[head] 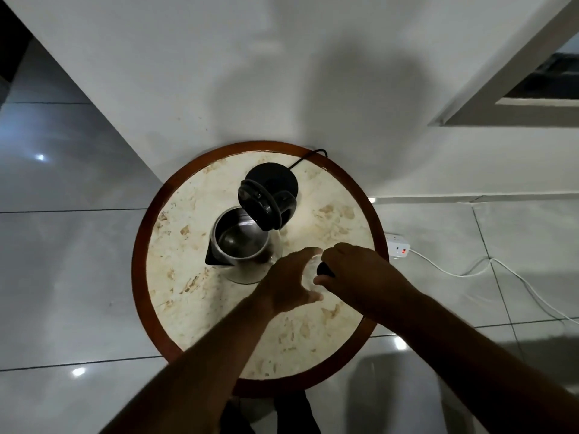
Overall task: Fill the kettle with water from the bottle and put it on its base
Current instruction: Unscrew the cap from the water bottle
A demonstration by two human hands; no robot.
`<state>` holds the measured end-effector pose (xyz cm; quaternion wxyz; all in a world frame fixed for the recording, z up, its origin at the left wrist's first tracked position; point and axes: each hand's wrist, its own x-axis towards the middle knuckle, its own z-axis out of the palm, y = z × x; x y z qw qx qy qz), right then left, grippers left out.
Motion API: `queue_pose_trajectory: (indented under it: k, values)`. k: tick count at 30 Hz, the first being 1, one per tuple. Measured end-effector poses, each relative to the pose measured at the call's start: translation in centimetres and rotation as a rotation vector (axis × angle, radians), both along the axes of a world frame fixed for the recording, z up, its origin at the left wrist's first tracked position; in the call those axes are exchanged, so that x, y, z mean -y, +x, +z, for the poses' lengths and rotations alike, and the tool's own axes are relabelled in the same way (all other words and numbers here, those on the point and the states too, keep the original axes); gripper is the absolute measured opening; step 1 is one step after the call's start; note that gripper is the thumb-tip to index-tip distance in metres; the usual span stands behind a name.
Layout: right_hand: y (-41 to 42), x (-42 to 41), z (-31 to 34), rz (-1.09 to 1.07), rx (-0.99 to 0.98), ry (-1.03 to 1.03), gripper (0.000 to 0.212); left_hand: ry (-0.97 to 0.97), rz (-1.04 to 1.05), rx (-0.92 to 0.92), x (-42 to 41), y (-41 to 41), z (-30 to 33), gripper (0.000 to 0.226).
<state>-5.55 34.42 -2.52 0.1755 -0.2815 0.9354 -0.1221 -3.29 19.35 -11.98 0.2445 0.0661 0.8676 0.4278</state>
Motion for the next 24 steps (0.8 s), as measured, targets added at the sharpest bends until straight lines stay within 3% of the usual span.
queue_pose_trajectory:
  k: [5, 8, 13, 15, 20, 24]
  values:
    - [-0.7, -0.2, 0.6, 0.22, -0.05, 0.01, 0.029, -0.058, -0.118, -0.069, 0.3, -1.7, 0.2, 0.055]
    - [-1.0, -0.5, 1.6, 0.417, -0.117, 0.004, 0.035, 0.001, -0.082, -0.053, 0.5, -1.4, 0.0, 0.054]
    - [-1.9, -0.8, 2.7, 0.634, -0.111, 0.028, 0.02, 0.037, -0.08, 0.006, 0.7, -1.6, -0.2, 0.059]
    - [-2.0, -1.1, 2.8, 0.602, -0.038, -0.001, 0.017, 0.052, -0.083, 0.019, 0.6, -1.6, -0.3, 0.062]
    - [-1.4, -2.6, 2.5, 0.388, 0.023, -0.082, 0.031, 0.033, -0.087, -0.008, 0.2, -1.5, -0.7, 0.067]
    - [-0.3, -1.7, 1.8, 0.215, -0.008, -0.014, 0.069, 0.016, -0.072, 0.018, 0.3, -1.5, -1.1, 0.065]
